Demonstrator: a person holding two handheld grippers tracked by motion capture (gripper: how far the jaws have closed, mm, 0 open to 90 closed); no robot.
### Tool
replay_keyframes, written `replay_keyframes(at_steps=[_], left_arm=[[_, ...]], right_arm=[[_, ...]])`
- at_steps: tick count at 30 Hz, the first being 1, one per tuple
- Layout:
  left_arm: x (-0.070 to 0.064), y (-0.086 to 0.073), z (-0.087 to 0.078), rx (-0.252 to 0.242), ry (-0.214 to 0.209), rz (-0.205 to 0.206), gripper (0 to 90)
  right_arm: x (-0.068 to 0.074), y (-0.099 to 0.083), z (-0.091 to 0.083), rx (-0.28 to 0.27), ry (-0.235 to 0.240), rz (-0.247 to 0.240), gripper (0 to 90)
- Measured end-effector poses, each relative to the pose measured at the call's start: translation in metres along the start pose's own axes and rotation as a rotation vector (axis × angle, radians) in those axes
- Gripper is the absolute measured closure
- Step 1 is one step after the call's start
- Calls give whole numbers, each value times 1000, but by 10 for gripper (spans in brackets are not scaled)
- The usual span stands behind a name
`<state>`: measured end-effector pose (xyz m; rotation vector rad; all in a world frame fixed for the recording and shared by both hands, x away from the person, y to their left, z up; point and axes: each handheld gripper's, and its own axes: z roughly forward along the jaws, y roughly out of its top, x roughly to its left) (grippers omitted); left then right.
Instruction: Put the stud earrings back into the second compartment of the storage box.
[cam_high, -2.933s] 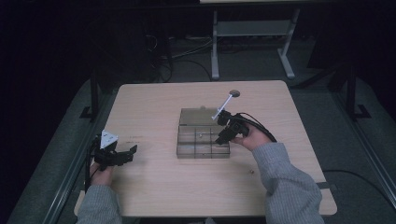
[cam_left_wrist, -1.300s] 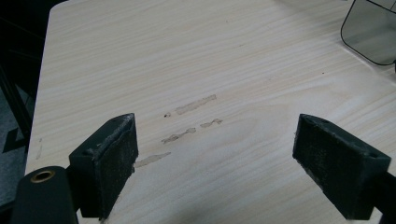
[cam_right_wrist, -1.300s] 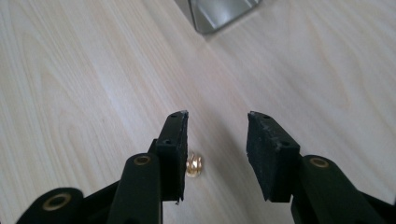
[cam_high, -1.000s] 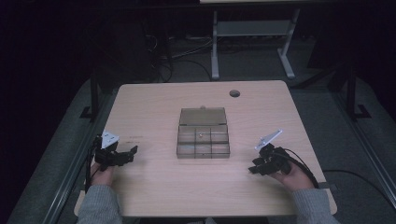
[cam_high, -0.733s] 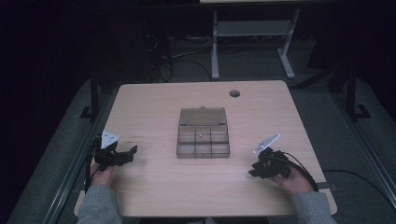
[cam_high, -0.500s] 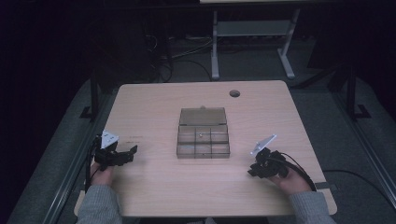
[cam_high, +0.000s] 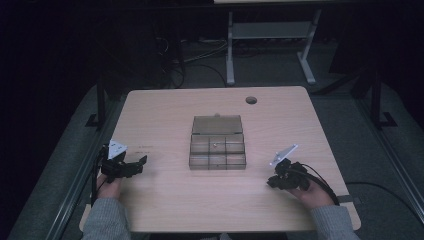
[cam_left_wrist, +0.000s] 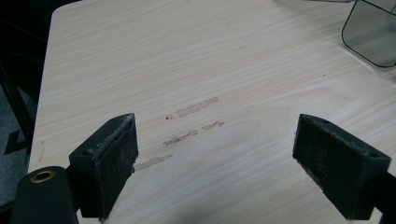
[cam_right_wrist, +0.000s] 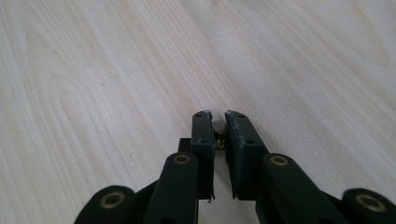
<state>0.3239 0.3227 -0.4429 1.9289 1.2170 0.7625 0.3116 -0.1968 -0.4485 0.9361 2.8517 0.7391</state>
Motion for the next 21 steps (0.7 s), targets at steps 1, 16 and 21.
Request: replay_keyframes(at_steps=[1, 16, 21], left_arm=[[0, 0, 0, 1, 0, 1, 138], [0, 0, -1, 3, 0, -2, 138], [1, 0, -1, 1, 2, -5, 138]], right_arm=[[-1, -1, -1, -4, 1, 0, 816], [3, 20, -10, -9, 10, -27, 815], [3, 46, -14, -25, 11, -64, 815]])
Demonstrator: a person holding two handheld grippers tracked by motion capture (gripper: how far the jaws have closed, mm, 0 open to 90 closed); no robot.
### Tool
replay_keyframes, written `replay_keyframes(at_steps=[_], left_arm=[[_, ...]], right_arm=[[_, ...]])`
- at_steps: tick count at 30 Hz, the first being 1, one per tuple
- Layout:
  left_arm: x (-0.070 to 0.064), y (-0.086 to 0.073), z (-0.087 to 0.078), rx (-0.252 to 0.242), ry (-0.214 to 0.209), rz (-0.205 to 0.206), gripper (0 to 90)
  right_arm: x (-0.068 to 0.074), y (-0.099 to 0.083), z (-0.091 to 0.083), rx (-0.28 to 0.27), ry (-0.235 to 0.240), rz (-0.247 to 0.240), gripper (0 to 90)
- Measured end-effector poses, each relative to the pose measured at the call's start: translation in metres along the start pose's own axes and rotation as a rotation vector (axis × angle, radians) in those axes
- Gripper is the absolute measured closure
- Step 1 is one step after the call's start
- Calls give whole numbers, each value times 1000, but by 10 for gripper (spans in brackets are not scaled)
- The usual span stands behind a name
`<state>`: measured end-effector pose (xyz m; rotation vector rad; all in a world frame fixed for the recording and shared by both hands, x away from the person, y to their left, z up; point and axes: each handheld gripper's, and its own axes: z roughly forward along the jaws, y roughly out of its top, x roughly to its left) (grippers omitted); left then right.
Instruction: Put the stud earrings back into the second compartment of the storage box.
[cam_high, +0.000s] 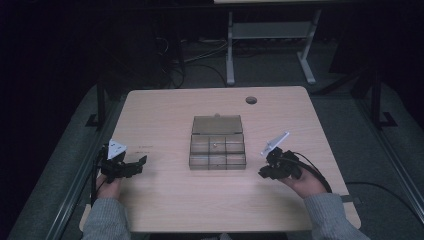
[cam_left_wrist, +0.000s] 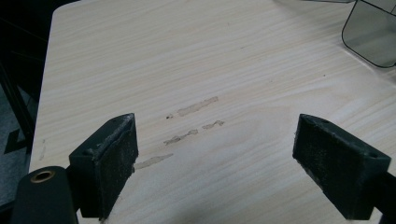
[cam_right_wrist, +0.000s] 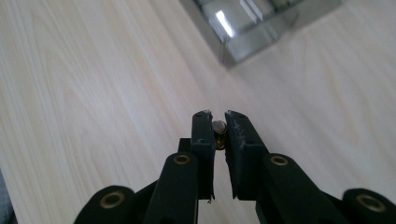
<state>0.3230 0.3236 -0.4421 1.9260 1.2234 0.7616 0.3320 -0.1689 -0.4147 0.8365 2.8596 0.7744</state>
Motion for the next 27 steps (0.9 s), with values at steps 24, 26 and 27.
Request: replay_keyframes(at_steps=[24, 26, 27], left_arm=[[1, 0, 0, -2, -1, -10, 138], [1, 0, 0, -1, -1, -10, 138], [1, 0, 0, -2, -1, -10, 138]], right_arm=[[-16, 101, 19, 8, 62, -56, 813], [-17, 106, 22, 14, 63, -57, 813], [-18, 108, 23, 18, 64, -54, 813]])
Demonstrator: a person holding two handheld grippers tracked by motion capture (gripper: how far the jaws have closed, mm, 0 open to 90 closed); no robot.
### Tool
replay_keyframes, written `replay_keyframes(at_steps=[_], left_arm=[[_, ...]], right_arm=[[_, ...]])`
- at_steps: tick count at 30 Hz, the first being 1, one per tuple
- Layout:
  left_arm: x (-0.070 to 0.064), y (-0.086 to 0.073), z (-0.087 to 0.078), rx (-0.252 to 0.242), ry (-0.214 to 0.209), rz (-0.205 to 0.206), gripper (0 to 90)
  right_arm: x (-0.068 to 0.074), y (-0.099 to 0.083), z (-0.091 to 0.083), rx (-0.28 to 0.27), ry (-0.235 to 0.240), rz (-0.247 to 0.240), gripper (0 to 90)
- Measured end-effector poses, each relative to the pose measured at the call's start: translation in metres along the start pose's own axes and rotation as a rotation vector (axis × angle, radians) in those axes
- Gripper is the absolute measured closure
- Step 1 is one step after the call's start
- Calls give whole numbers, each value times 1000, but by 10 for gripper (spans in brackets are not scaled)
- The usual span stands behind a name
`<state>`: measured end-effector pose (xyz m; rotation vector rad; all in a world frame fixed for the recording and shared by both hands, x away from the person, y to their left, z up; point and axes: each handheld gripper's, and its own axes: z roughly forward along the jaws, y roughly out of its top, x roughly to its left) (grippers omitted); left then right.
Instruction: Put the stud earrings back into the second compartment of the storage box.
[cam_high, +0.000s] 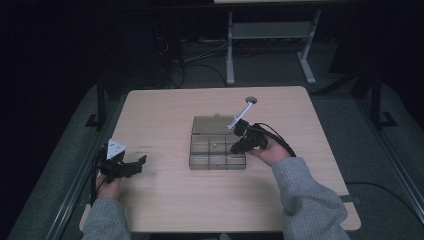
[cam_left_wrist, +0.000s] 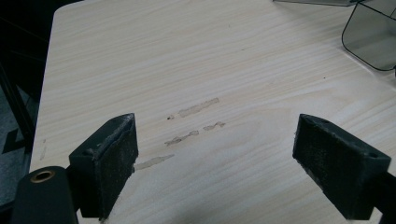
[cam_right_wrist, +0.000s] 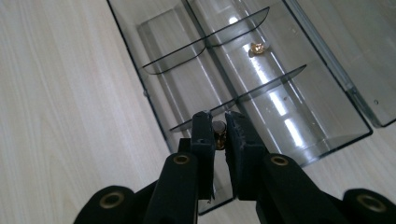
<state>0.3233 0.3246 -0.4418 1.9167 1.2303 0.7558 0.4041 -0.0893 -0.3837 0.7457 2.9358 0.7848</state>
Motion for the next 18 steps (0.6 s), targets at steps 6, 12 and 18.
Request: replay_keyframes(at_steps=[6, 12, 18], left_arm=[[0, 0, 0, -2, 0, -3, 138], [0, 0, 0, -5, -1, -5, 138], [0, 0, 0, -1, -2, -2, 138]], right_arm=[[-5, 12, 7, 11, 0, 3, 813], [-9, 24, 12, 29, 5, 7, 813], [-11, 38, 17, 49, 14, 3, 812]])
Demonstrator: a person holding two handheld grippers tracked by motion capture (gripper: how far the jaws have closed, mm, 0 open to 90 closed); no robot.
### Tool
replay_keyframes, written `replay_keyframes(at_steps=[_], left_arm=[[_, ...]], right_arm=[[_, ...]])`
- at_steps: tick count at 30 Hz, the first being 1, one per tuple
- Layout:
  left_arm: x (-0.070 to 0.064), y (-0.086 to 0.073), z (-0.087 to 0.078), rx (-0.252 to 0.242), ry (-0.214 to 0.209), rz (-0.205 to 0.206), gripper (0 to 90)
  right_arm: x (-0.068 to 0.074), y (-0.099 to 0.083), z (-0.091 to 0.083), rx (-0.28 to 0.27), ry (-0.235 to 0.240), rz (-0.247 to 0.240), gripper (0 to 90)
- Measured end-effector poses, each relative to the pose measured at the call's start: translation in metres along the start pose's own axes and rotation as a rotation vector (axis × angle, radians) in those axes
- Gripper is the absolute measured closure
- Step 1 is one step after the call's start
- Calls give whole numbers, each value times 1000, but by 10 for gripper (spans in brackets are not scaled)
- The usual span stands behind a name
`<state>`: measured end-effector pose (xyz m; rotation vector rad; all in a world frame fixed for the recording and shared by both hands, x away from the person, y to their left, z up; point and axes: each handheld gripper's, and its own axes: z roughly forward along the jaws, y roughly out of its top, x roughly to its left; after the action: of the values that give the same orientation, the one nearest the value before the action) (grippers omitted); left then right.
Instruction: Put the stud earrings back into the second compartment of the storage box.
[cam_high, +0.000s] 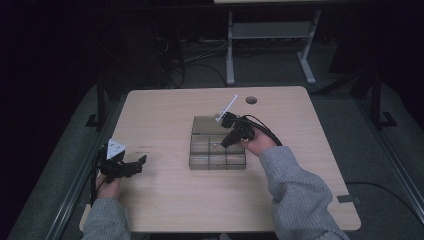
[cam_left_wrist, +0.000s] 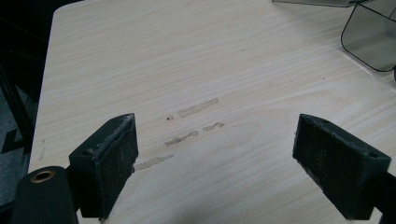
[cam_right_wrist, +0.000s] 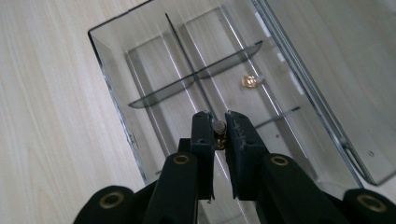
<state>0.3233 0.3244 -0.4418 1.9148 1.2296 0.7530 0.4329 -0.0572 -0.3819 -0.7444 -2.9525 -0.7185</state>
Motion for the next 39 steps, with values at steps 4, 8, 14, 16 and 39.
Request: replay_keyframes(at_steps=[4, 8, 14, 16, 39], left_arm=[[0, 0, 0, -2, 0, -5, 138], [0, 0, 0, -3, -1, -6, 138], [0, 0, 0, -4, -1, -8, 138], [0, 0, 0, -3, -1, -7, 138], [0, 0, 1, -8, -3, -9, 138]], right_arm=[[-2, 10, 2, 2, -10, -4, 812], [-6, 16, 9, 2, -8, 17, 812], [-11, 19, 22, 30, -5, 39, 812], [-13, 19, 26, 37, -5, 51, 811], [-27, 22, 60, 87, -27, 101, 811]])
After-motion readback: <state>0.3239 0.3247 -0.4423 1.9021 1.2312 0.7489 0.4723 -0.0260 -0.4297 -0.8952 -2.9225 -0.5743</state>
